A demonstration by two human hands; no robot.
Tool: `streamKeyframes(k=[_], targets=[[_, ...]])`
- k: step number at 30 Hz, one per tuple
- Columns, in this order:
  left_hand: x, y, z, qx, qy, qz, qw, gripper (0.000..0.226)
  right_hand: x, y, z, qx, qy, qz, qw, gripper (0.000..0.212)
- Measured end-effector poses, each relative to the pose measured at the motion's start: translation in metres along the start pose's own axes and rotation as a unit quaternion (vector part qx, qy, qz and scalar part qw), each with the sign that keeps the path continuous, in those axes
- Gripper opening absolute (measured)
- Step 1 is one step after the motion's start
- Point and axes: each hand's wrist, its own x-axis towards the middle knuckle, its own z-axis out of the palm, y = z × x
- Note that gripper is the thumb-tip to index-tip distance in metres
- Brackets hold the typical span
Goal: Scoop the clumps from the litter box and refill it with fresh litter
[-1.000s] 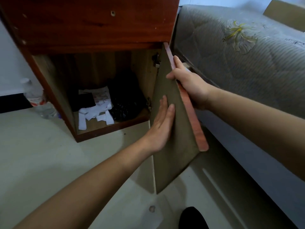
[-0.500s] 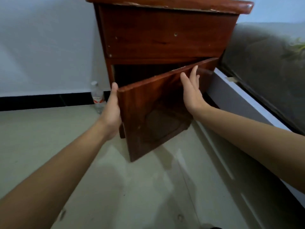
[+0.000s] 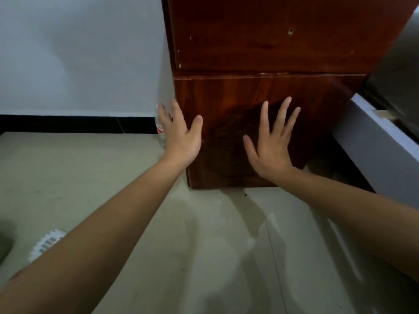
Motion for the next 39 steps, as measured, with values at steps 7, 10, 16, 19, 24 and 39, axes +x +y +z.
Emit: streamKeyframes(k=[7, 10, 16, 19, 24, 39], targets=[[0.0, 0.012, -0.039, -0.052, -0.121, -0.049, 0.99, 0.07, 0.007, -0.023, 0.003, 0.031, 0.009, -0.054, 0.998, 0.079], [-0.014, 0.017, -0.085, 0.144, -0.047, 0.01, 0.988, 0.061, 0.008, -0.065, -0.001, 0.081, -0.011, -0.214, 0.973, 0.07], [-0.053, -0.038, -0.242, 0.425, 0.032, -0.01, 0.905, 0.061, 0.026, -0.213, 0.014, 0.202, -0.06, -0.238, 0.948, 0.056], [-0.097, -0.087, -0.314, 0.501, 0.028, -0.068, 0.862, 0.063, 0.006, -0.284, 0.04, 0.228, -0.132, -0.22, 0.939, 0.058], [-0.175, -0.188, -0.384, 0.516, -0.015, -0.165, 0.84, 0.063, -0.091, -0.362, 0.102, 0.23, -0.317, -0.203, 0.897, 0.057], [-0.259, -0.369, -0.34, 0.361, -0.029, -0.252, 0.897, 0.043, -0.22, -0.446, 0.214, 0.112, -0.397, -0.105, 0.905, 0.017]])
